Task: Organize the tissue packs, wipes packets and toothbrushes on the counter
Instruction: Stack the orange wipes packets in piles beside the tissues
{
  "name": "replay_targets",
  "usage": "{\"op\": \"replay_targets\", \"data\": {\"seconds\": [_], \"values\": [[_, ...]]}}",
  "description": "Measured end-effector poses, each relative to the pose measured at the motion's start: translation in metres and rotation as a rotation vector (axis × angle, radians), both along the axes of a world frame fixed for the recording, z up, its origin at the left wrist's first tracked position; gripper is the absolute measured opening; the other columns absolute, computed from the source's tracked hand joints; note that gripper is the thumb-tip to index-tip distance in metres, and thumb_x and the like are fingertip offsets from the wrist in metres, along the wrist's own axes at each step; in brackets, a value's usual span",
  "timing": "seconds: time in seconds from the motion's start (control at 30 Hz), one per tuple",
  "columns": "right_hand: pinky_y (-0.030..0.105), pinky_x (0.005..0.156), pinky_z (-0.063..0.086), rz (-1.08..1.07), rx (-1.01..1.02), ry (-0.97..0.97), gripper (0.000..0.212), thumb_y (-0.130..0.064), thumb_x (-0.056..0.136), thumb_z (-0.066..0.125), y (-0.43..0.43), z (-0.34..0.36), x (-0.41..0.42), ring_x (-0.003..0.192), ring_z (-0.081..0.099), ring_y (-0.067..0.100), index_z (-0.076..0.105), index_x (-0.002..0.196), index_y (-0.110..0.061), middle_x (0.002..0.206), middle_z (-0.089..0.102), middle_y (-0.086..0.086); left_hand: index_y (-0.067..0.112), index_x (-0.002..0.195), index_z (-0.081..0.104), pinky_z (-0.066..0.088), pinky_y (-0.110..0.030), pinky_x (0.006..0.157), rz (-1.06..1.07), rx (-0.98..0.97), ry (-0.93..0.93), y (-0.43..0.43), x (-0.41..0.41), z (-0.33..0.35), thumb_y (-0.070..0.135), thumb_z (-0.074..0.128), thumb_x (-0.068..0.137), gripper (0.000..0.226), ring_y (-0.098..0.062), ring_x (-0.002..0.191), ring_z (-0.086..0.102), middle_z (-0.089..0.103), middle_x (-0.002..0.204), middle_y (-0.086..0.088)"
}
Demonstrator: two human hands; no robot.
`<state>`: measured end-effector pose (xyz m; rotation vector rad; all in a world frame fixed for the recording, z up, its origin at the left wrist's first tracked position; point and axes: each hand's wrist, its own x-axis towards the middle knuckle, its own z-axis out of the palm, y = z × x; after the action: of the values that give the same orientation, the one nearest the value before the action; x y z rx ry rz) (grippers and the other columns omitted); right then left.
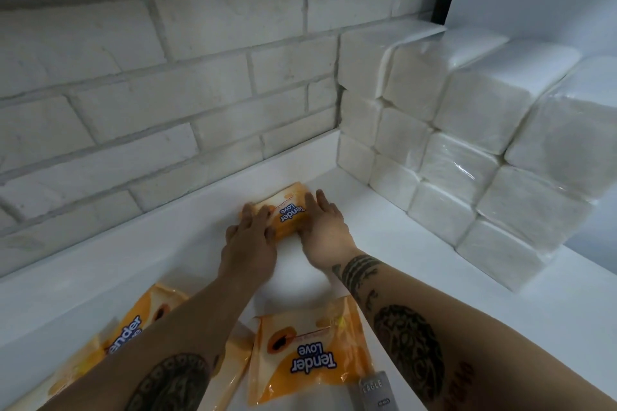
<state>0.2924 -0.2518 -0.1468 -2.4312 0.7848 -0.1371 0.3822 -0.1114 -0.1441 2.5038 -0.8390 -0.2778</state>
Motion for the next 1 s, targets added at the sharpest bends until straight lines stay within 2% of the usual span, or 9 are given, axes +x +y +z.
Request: {"op": "replay_targets", "data": {"seconds": [0.13,0.23,0.4,0.5,0.57,0.7,0.8,0.93,1.0], "values": [[0.035,0.125,0.025,-0.066,0.130,-0.091,0.064,-0.041,0.097,0.041,0.001,0.000,-0.022,0.155,0.026,0.030,0.035,0.158,-0.023,0.169,0.026,0.008,0.027,0.160,0.025,0.036,-0.047,0.112,0.033,-0.060,0.056,0.013,-0.012,0.012,0.038,0.038,0.108,0.055,-0.034,0.147,0.031,0.009,0.172,0.003],[0.037,0.114,0.037,0.034,0.130,0.003,0.043,-0.044,0.098,0.056,0.006,0.009,-0.051,0.140,0.044,0.032,0.056,0.132,-0.019,0.151,0.048,0.014,0.026,0.151,0.040,0.042,-0.039,0.105,0.030,-0.076,0.130,0.031,-0.026,0.020,0.042,0.052,0.100,0.055,-0.028,0.138,0.046,0.036,0.161,-0.001],[0.044,0.124,0.027,0.322,-0.018,0.367,0.092,-0.076,0.085,0.058,0.032,0.037,-0.102,0.152,0.026,0.028,0.046,0.155,-0.018,0.164,0.034,0.009,0.036,0.146,0.051,0.037,-0.039,0.116,-0.343,0.317,0.114,0.068,-0.060,0.041,0.085,0.048,0.060,0.099,-0.016,0.145,0.040,0.040,0.160,0.012],[0.045,0.118,0.031,0.378,-0.070,0.403,0.076,-0.066,0.085,0.068,0.054,0.043,-0.125,0.144,0.031,0.030,0.053,0.148,-0.026,0.154,0.039,0.008,0.041,0.150,0.043,0.027,-0.046,0.121,-0.483,0.487,0.039,0.088,-0.079,0.042,0.087,0.054,0.051,0.109,-0.018,0.153,0.022,0.024,0.167,0.012],[0.044,0.110,0.038,0.345,-0.076,0.358,0.064,-0.059,0.087,0.071,0.069,0.043,-0.135,0.133,0.039,0.028,0.058,0.139,-0.025,0.142,0.048,0.006,0.041,0.143,0.049,0.031,-0.045,0.116,-0.462,0.486,0.018,0.097,-0.091,0.039,0.083,0.060,0.049,0.104,-0.021,0.148,0.029,0.035,0.160,0.012],[0.040,0.094,0.048,0.218,0.000,0.189,0.039,-0.039,0.087,0.076,0.095,0.056,-0.147,0.110,0.053,0.022,0.056,0.117,-0.025,0.120,0.057,0.002,0.033,0.106,0.054,0.043,-0.033,0.077,-0.379,0.233,0.012,0.104,-0.112,0.054,0.050,0.081,0.063,0.053,-0.019,0.104,0.055,0.059,0.102,0.010],[0.034,0.082,0.049,0.152,-0.008,-0.006,0.030,-0.026,0.083,0.080,0.104,0.077,-0.154,0.094,0.059,0.021,0.054,0.097,-0.028,0.105,0.058,-0.002,0.030,0.088,0.052,0.047,-0.030,0.070,-0.263,-0.086,0.105,0.114,-0.121,0.074,0.022,0.082,0.072,0.035,-0.016,0.086,0.060,0.064,0.092,0.008],[0.023,0.086,0.045,0.086,0.051,-0.273,0.049,-0.024,0.077,0.088,0.115,0.117,-0.166,0.099,0.058,0.012,0.065,0.119,-0.024,0.112,0.054,-0.006,0.030,0.089,0.066,0.045,-0.017,0.056,-0.086,-0.393,0.251,0.136,-0.131,0.114,0.013,0.090,0.070,0.034,-0.007,0.071,0.063,0.072,0.085,0.007],[0.023,0.096,0.049,0.002,0.260,-0.429,0.075,-0.029,0.076,0.090,0.127,0.136,-0.175,0.110,0.061,0.010,0.052,0.140,-0.031,0.125,0.056,-0.009,0.027,0.097,0.068,0.047,-0.020,0.055,-0.027,-0.538,0.371,0.149,-0.135,0.131,0.007,0.090,0.071,0.040,-0.011,0.072,0.065,0.071,0.092,0.004]]}}
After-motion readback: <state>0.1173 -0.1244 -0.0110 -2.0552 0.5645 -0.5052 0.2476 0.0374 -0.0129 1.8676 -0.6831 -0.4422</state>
